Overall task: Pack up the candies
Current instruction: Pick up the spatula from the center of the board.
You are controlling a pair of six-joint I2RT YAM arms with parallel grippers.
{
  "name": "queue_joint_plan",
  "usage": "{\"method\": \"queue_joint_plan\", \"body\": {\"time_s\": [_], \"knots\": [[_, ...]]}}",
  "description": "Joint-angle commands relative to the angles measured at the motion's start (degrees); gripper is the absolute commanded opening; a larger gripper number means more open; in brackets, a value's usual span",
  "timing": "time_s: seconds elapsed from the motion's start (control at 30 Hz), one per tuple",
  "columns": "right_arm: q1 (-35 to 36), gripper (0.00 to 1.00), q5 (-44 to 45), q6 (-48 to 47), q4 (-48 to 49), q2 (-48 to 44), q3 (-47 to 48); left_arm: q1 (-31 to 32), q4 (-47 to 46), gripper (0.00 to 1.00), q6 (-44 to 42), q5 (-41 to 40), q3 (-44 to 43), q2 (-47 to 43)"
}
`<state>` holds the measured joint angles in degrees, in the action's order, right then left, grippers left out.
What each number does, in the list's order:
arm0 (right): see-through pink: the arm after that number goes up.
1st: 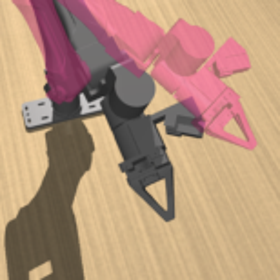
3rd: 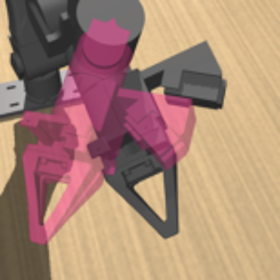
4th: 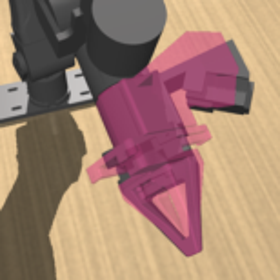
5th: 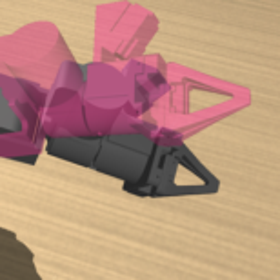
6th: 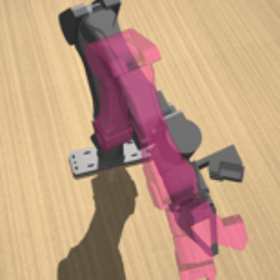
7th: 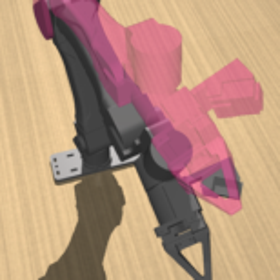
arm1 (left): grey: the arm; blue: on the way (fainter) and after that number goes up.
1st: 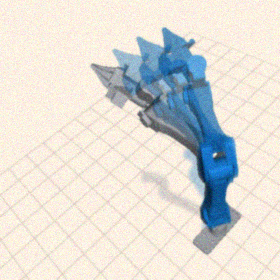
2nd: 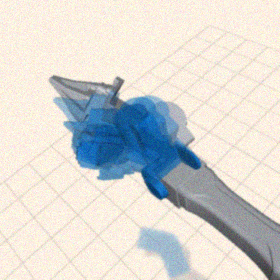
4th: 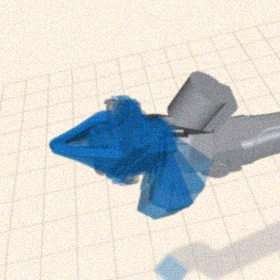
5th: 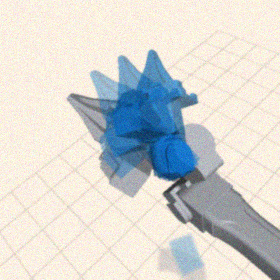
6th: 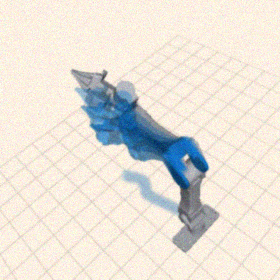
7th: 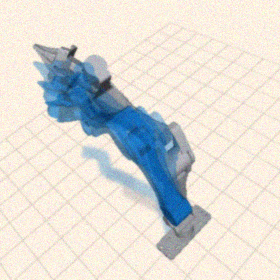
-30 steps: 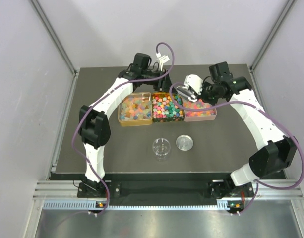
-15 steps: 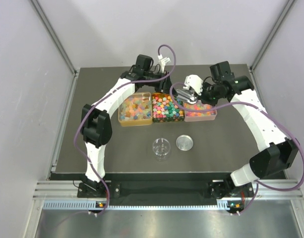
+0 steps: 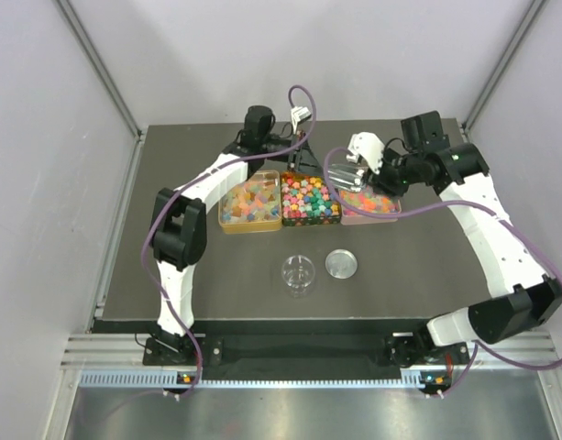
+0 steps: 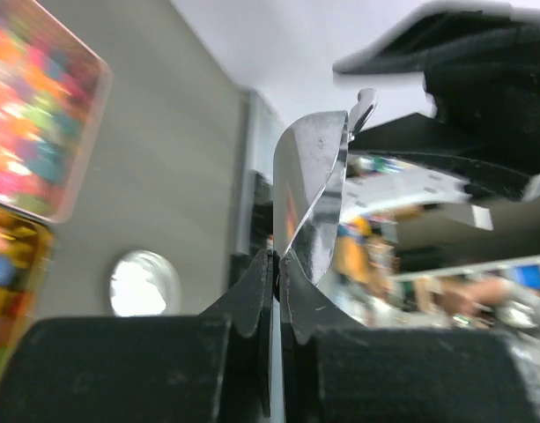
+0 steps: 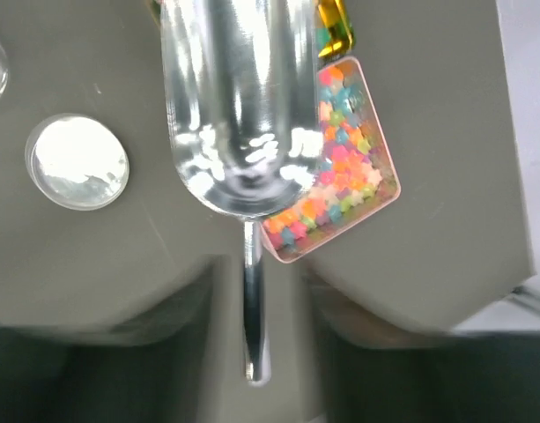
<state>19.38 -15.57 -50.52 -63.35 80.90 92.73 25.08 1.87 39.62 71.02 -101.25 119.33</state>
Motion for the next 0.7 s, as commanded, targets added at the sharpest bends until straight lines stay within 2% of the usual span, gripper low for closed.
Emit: {"method": "queue_joint_plan", "body": {"time_s": [0.0, 0.07, 0.1, 0.13, 0.17, 0.2, 0.23, 0.27, 0.43, 0.53, 0.67], "knots": [[-1.2, 0.66, -5.2, 4.6, 3.6, -5.7, 3.4, -2.7, -29.1, 0.00, 28.5, 17.3, 3.5, -1.6], [-2.7, 0.78, -10.5, 8.6, 5.2, -7.7, 4.0, -2.9, -28.8, 0.00, 33.0, 23.7, -0.2, -0.2], [-4.2, 0.80, -13.1, 9.3, 6.2, -10.3, 2.8, -3.7, -25.5, 0.00, 30.4, 24.2, -1.6, -0.1], [-4.7, 0.80, -17.5, 9.6, 9.2, -12.0, 1.2, -4.2, -12.5, 0.00, 25.2, 24.2, -3.1, -0.5], [-4.9, 0.80, -18.7, 10.6, 11.7, -13.9, -0.9, -4.9, -4.5, 0.00, 19.6, 24.4, -7.9, -0.2], [-4.9, 0.80, -19.1, 11.8, 14.9, -17.9, -5.8, -5.6, -2.2, 0.00, 16.7, 24.4, -9.3, 0.5], [-5.0, 0.81, -19.1, 14.1, 20.8, -19.5, -7.9, -5.9, -2.1, 0.00, 17.2, 24.4, -9.9, 1.3], [-5.0, 0.81, -19.1, 15.1, 22.6, -21.0, -9.2, -6.2, -2.1, 0.00, 17.3, 24.4, -10.4, 1.5], [-5.0, 0.76, -24.4, 19.4, 24.3, -18.2, -7.1, -6.3, -2.1, 0.00, 18.7, 24.4, -10.5, 1.5], [-5.1, 0.74, -25.1, 21.8, 30.6, -19.0, -9.8, -6.3, -2.1, 0.00, 19.4, 24.4, -9.1, 0.7], [-5.5, 0.71, -27.3, 20.2, 30.7, -16.1, -9.4, -6.2, -2.1, 0.00, 19.7, 24.3, -8.2, -0.1]]}}
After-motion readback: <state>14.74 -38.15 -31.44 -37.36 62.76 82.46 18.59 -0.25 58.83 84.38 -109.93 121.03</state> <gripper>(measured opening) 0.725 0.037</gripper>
